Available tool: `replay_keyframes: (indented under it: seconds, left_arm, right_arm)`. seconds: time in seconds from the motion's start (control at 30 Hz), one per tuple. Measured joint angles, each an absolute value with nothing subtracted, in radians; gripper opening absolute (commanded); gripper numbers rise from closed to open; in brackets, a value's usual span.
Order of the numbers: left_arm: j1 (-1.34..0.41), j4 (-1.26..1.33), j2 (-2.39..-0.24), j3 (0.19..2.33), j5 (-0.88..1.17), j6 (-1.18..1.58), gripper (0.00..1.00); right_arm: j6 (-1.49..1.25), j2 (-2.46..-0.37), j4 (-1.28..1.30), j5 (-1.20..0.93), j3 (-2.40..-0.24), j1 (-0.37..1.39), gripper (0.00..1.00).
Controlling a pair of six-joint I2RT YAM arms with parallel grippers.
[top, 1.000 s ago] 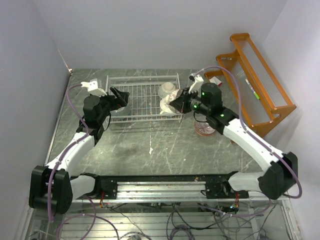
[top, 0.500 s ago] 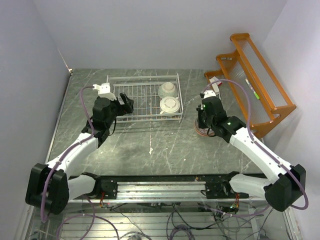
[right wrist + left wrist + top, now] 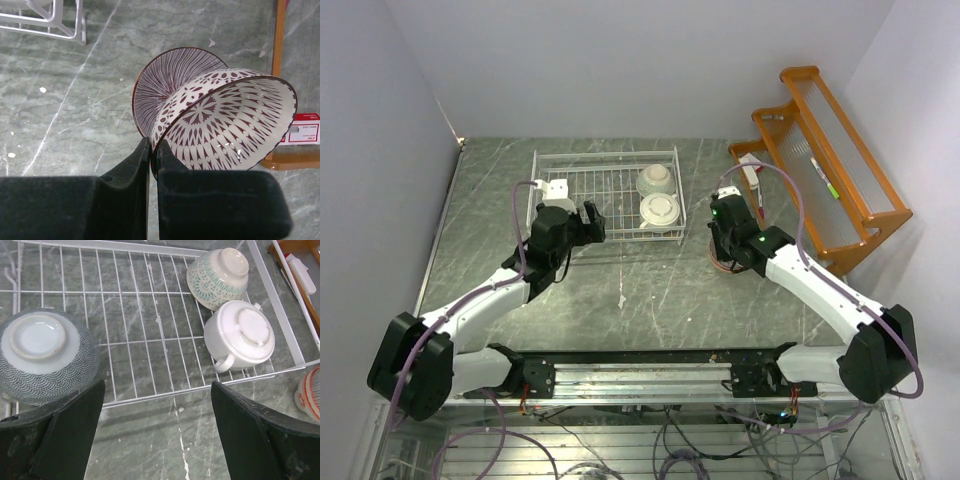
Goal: Unload the bowls from the dish rack
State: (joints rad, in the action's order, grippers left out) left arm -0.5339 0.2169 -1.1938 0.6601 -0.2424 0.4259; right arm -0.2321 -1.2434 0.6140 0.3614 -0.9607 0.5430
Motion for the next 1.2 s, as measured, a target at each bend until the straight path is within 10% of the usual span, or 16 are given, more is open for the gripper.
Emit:
replay_keyframes:
  seconds: [0.87, 1.2]
  left_arm:
    - [-0.535, 0.250, -1.143, 0.590, -0.268, 0.424, 0.99]
    - [-0.535, 0.250, -1.144, 0.590, -0.268, 0.421, 0.99]
  right_arm:
    - [-0.194, -1.428, 0.585, 0.329, -1.008, 0.522, 0.00]
    - [-0.208, -1.433, 0.570, 0.328, -1.007, 0.521, 0.16]
